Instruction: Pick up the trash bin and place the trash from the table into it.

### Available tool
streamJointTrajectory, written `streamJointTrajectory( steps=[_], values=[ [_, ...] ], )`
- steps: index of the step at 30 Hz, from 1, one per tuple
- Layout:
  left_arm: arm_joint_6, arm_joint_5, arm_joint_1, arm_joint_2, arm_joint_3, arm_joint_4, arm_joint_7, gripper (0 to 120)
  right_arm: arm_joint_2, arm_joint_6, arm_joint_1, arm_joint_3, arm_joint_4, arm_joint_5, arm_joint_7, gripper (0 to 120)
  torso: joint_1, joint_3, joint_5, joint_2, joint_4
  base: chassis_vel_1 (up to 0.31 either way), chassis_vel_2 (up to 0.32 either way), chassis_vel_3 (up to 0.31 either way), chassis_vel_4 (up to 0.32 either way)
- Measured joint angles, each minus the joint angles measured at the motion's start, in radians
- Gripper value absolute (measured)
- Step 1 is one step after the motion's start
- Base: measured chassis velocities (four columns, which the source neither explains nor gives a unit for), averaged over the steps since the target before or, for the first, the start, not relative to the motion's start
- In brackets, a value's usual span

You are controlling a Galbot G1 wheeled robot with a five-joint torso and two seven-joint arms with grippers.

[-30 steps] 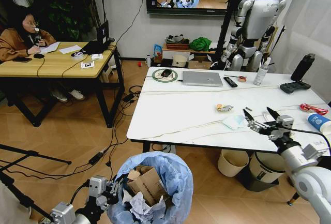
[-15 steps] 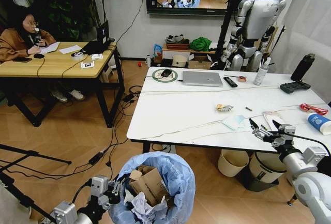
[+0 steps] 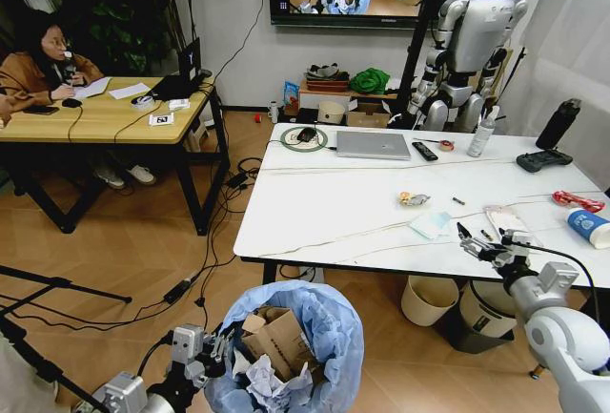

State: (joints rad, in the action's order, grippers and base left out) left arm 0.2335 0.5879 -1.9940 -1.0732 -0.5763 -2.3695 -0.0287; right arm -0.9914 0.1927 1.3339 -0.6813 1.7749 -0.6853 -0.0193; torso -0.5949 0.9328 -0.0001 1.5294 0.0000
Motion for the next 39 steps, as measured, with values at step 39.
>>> streamJointTrajectory(
  steps=[39],
  values=[
    [0.000, 0.001, -0.007, -0.031, -0.024, 0.014, -0.003, 0, -0.020, -0.005, -0.319, 0.227, -0.347, 0.036, 0.001, 100, 0.000, 0.000, 0.0000, 0.000, 0.0000, 0.000, 0.000, 0.000, 0.000]
  ],
)
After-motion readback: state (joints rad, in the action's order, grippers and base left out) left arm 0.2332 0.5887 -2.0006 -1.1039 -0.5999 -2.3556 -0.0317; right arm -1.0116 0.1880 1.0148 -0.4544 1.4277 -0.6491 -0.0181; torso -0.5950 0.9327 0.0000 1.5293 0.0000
